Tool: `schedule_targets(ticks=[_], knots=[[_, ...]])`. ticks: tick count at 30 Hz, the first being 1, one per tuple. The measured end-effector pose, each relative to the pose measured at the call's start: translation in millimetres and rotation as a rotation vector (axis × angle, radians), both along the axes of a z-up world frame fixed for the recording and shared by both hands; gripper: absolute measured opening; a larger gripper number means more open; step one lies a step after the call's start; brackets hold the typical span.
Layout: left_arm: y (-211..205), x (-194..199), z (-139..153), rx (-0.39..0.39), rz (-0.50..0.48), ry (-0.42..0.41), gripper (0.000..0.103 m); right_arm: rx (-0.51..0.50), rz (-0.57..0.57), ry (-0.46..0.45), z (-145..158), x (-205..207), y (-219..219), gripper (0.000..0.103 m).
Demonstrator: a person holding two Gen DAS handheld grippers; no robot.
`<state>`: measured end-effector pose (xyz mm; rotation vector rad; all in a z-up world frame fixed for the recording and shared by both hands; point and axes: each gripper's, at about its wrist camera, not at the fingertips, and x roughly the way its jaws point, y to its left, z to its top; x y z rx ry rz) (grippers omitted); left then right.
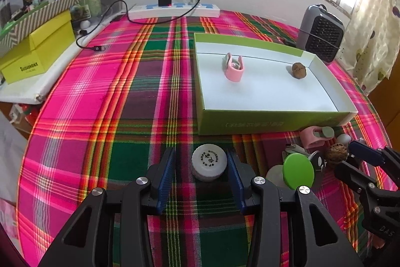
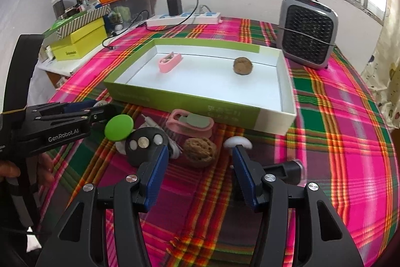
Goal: Organize objects
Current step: 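Grasp the white round jar with the left gripper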
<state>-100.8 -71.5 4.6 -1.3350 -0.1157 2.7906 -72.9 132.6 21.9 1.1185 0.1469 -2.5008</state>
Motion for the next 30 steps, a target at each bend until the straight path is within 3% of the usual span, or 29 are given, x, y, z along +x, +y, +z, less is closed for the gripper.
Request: schedule_targets(ticks=[7,13,30], knots=[[1,0,-1,-0.009,-0.01,0.003,0.039,-0.051,-0.004,-0.029,-4,-7,5,0.054],[3,0,-1,-0.023,-0.013,0.006,0.039,-0.036,0.0,-0.032,-7,-11,3,0.04],[1,0,-1,-0.018,-0.011,0.016,0.039,-0.015,0.014,-0.051,-11,-15,1,0.033]])
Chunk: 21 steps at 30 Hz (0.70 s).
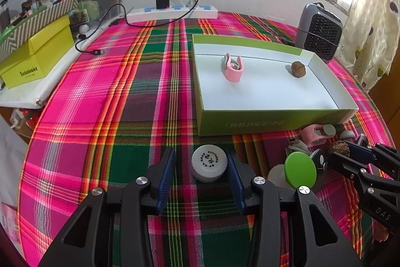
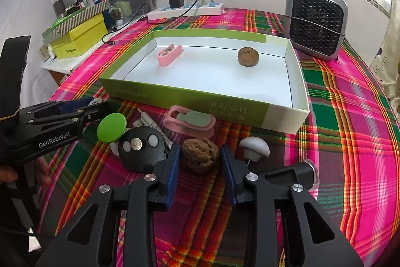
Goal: Organize objects
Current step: 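Grasp the white round jar with the left gripper, then grasp the second brown walnut with the right gripper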
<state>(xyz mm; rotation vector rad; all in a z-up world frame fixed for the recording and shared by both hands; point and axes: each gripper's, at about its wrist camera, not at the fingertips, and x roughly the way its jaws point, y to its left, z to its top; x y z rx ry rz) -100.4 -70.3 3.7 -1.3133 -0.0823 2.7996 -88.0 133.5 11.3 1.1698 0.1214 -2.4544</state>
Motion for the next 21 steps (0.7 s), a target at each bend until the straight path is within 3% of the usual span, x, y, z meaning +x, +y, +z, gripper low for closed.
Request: schedule_targets(ticks=[4,10,21], knots=[[0.7,0.0,0.2,-0.01,-0.001,0.001,0.037,0.0,0.0,0.0,-0.1,-0.4,0.5,0.033],[-3.3,0.5,0.2,-0.013,0.02,0.004,0.026,-0.001,0.0,0.0,-0.1,0.0,0.2,0.033],[-3.6,0.6,0.0,-0.008,0.02,0.005,0.025,0.0,0.0,0.0,0.3,0.5,0.7,0.033]])
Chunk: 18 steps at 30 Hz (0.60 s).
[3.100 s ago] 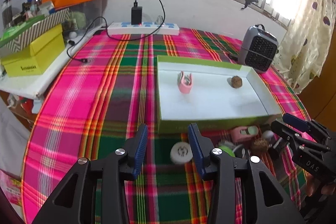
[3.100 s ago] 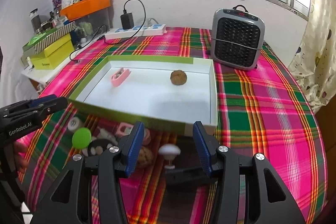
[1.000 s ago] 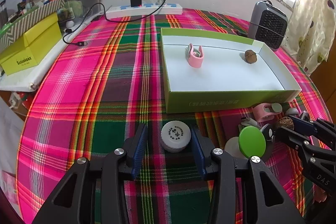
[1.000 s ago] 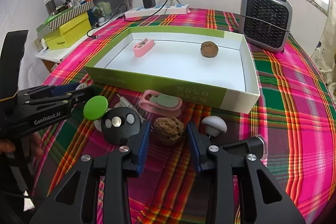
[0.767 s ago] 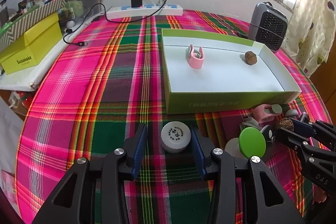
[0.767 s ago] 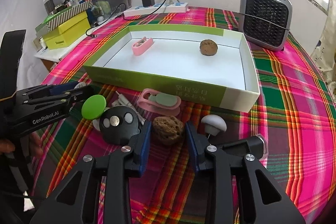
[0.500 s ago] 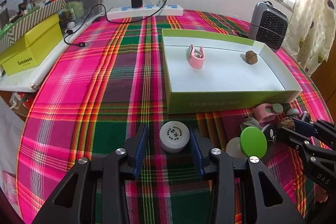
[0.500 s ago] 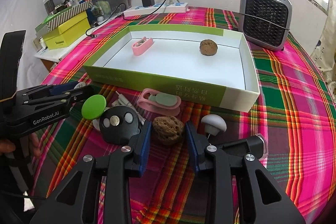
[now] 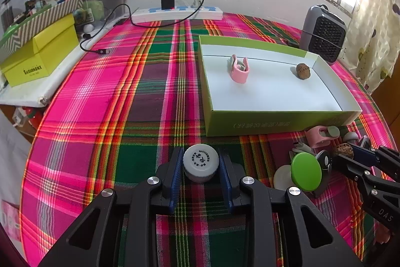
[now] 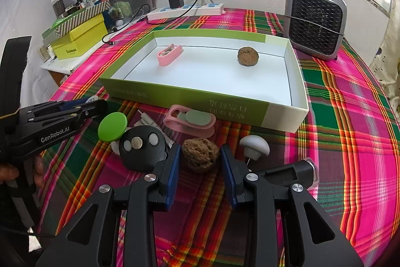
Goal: Organize objects
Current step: 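Grasp the second brown walnut with the right gripper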
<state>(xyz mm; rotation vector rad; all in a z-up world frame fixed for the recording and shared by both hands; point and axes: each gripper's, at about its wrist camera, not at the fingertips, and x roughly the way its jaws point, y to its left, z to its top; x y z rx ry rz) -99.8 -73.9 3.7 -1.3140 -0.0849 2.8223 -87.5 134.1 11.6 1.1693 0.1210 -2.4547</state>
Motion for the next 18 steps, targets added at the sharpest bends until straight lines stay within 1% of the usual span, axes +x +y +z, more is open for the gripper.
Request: schedule_targets(ticks=[11,18], knots=[[-1,2,1,0.001,-0.005,-0.006,0.025,-0.009,-0.009,0.005,3,-1,2,0.033],[1,6,14,0.0,-0.014,0.023,0.025,-0.017,-0.007,0.019,9,1,2,0.033]])
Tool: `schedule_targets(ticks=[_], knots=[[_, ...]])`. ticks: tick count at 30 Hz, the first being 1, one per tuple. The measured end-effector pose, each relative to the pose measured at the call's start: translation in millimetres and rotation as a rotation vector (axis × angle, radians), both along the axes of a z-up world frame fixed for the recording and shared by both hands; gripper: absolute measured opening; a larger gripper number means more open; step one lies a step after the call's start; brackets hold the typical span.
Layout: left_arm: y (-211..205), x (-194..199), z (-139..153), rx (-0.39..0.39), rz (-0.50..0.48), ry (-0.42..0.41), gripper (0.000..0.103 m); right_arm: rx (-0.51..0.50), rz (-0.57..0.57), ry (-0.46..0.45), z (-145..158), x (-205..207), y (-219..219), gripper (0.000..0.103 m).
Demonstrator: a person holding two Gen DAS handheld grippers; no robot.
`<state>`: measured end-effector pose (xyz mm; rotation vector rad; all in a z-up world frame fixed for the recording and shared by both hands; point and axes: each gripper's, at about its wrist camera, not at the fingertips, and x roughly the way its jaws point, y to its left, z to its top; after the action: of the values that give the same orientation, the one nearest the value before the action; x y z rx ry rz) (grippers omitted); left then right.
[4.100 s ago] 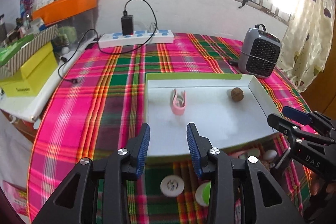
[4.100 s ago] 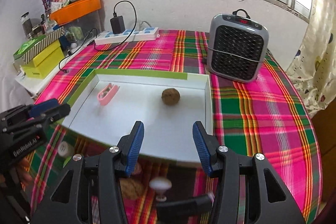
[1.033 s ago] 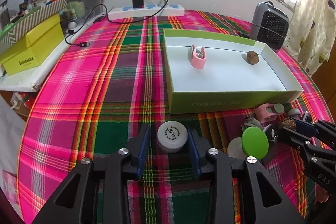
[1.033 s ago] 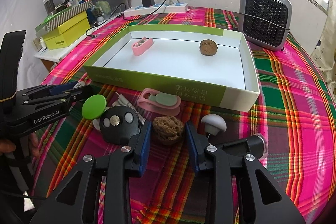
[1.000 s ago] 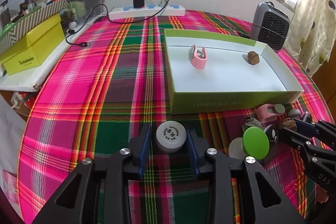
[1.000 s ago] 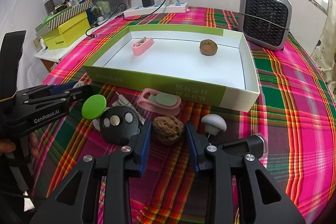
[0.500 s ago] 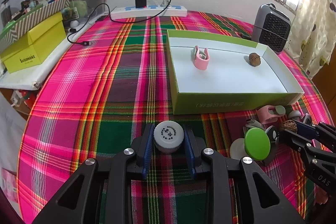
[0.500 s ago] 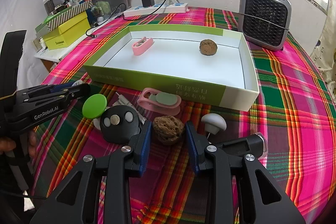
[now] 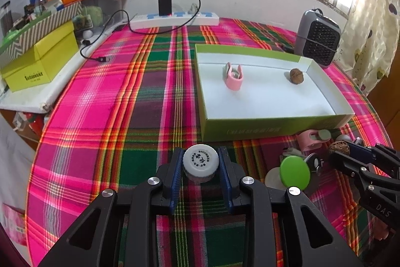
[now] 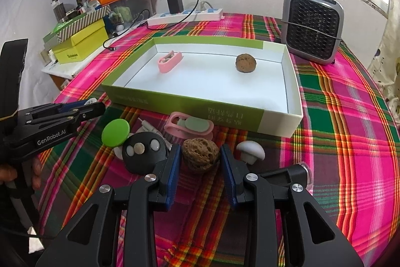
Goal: Organize objects
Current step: 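Grasp the second brown walnut with the right gripper, then carry the white jar and the walnut over the tray with both grippers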
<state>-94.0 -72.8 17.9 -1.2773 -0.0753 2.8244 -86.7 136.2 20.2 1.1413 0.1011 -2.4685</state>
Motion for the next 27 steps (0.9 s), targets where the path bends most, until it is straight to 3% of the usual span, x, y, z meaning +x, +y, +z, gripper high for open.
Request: schedule_targets(ticks=[17,27], knots=[[14,-15,26,-0.012,-0.055,0.044,0.025,-0.033,0.014,0.05,29,-13,-1,0.033],[26,-39,26,-0.009,-0.089,0.041,0.025,-0.059,0.026,0.054,42,-52,-9,0.033]])
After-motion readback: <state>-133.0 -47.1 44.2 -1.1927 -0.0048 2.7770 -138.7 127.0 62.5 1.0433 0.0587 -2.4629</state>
